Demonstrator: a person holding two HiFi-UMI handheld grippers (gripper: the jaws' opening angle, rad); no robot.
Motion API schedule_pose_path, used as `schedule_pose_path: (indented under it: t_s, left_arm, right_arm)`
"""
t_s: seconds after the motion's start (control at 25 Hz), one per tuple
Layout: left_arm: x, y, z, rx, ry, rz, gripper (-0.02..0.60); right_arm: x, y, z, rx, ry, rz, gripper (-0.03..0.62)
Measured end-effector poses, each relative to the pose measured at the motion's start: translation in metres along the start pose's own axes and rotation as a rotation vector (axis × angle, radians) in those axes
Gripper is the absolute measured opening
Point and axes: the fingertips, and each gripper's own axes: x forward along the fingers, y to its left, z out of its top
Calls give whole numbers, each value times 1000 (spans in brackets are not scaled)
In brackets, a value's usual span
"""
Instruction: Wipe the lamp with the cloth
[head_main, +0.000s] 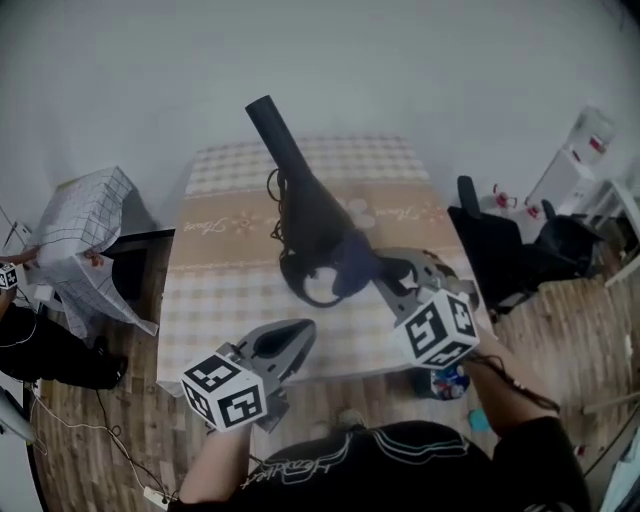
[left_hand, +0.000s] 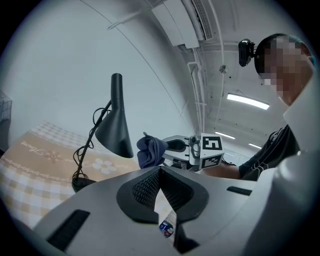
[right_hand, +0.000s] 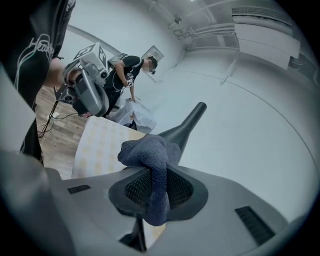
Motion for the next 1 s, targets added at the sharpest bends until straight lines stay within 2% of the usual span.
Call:
schedule_pose_path:
  t_s: [0.16,0.4,0.72,1.0]
  left_arm:
    - [-3,1,6,3,-12,-11,-2]
    - [-2,0,22,46,-31,16,-2]
    - [7,-1,51,89,-80,126,-2]
    - [19,19,64,71,-95,257,-2]
  right_arm:
    - [-9,-24,11,24,-12,-47,57]
    - [-6,-78,34,86,-113,-114,57]
    - [11,-154,60,167,-278,-113,57]
    - [53,-210,84,215,-404,-79,57]
